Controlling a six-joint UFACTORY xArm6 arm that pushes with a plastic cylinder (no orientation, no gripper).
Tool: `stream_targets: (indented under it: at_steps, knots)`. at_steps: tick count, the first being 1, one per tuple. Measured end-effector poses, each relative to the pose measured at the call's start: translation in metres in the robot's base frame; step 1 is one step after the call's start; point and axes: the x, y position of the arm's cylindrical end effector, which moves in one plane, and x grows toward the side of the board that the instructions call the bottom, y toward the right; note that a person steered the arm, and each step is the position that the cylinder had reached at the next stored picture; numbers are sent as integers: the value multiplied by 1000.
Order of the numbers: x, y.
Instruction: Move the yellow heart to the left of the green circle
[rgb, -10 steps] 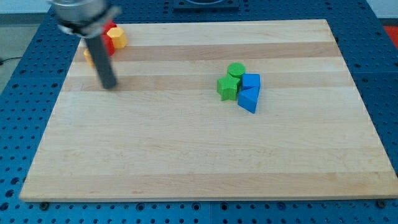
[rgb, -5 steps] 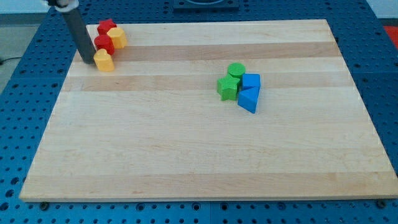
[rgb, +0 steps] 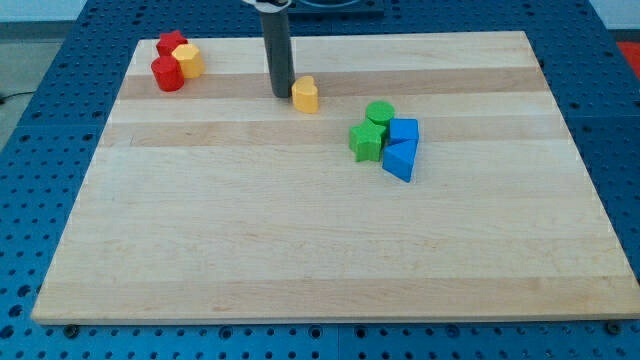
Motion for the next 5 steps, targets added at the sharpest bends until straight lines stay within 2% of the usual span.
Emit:
stream_targets:
  at_steps: [1,2,3,4,5]
  knots:
    - [-8,13]
    - [9,26]
    - [52,43]
    - [58,63]
    - [16,14]
